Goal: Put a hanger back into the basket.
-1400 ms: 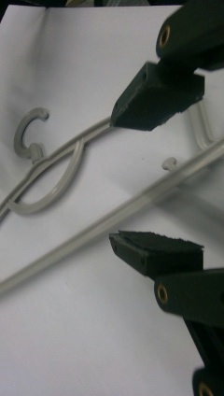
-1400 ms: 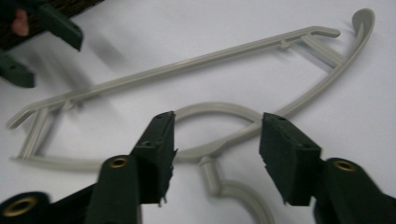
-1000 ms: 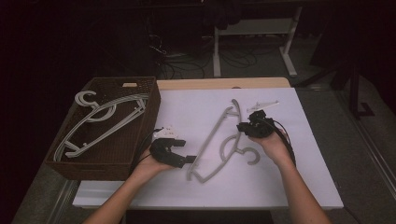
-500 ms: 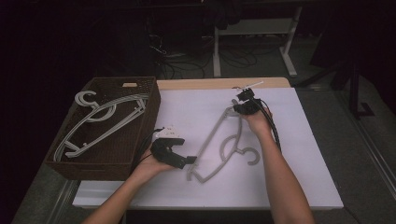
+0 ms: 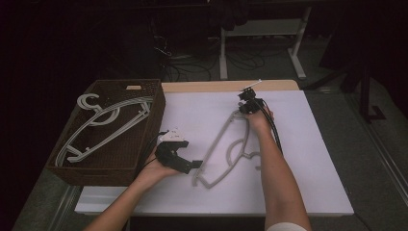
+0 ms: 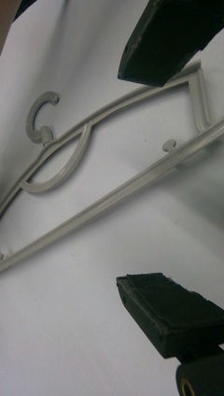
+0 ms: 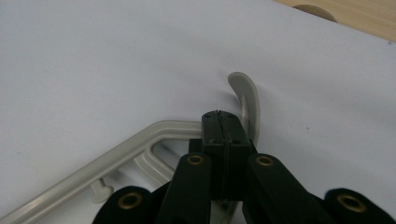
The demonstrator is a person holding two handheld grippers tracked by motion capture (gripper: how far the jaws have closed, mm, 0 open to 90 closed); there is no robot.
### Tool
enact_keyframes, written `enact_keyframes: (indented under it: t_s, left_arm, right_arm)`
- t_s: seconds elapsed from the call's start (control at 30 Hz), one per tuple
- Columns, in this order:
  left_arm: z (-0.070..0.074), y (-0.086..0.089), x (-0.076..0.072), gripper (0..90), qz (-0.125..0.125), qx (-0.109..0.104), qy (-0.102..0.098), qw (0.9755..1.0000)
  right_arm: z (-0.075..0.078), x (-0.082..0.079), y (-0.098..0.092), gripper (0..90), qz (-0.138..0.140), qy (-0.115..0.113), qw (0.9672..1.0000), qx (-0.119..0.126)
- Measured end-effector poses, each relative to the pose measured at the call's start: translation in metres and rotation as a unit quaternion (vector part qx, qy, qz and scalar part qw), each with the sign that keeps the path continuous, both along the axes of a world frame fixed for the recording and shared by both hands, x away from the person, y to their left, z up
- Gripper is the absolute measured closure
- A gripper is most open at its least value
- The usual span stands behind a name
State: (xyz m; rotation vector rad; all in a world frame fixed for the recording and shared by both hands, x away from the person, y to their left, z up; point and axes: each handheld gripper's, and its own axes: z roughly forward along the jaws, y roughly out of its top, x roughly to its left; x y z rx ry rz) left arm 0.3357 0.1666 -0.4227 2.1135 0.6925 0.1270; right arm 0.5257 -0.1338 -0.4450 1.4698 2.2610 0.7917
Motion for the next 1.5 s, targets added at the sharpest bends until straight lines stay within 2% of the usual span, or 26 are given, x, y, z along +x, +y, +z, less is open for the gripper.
enact_keyframes:
  t_s: [0.2, 0.4, 0.43, 0.5, 0.67, 0.73, 0.87, 0.9, 1.1, 1.2, 1.5]
  left_arm:
    - [0.001, 0.0, 0.0, 3.1, 0.001, -0.001, -0.001, 1.0]
    - [0.002, 0.001, 0.0, 3.1, 0.003, -0.003, -0.002, 1.0]
    - [0.002, 0.001, 0.0, 3.1, 0.003, -0.003, -0.002, 1.0]
    - [0.002, 0.001, 0.0, 3.1, 0.003, -0.002, -0.003, 1.0]
    - [0.002, 0.001, 0.0, 3.1, 0.003, -0.002, -0.004, 1.0]
    - [0.002, 0.001, 0.0, 3.1, 0.003, -0.001, -0.004, 1.0]
    - [0.002, 0.001, 0.0, 3.1, 0.002, 0.0, -0.004, 1.0]
    - [0.002, 0.001, 0.0, 3.1, 0.003, 0.0, -0.004, 1.0]
    - [0.002, 0.001, 0.0, 3.1, 0.005, 0.001, -0.002, 1.0]
    - [0.002, 0.001, 0.0, 3.1, 0.006, 0.002, -0.002, 1.0]
    - [0.002, 0.001, -0.001, 3.1, 0.006, 0.002, 0.001, 1.0]
  right_arm:
    - [0.0, 0.004, 0.01, 89.1, 0.014, 0.005, 0.9999, 0.008]
    - [-0.003, 0.008, 0.041, 89.1, 0.048, 0.006, 0.9986, 0.019]
    - [-0.003, 0.008, 0.041, 89.1, 0.048, 0.006, 0.9986, 0.019]
    - [-0.004, 0.01, 0.058, 89.1, 0.068, 0.009, 0.9972, 0.028]
    - [-0.003, 0.01, 0.092, 89.1, 0.118, 0.011, 0.9926, 0.027]
    - [-0.001, 0.008, 0.099, 89.0, 0.123, 0.008, 0.9918, 0.031]
    - [0.007, 0.002, 0.098, 89.0, 0.134, 0.0, 0.99, 0.043]
    - [0.014, -0.006, 0.095, 89.0, 0.145, -0.004, 0.9883, 0.048]
    - [0.031, -0.038, 0.083, 89.0, 0.172, -0.015, 0.9832, 0.059]
    - [0.037, -0.062, 0.076, 89.0, 0.186, -0.019, 0.9807, 0.056]
    - [0.034, -0.122, 0.062, 89.0, 0.222, -0.019, 0.9728, 0.062]
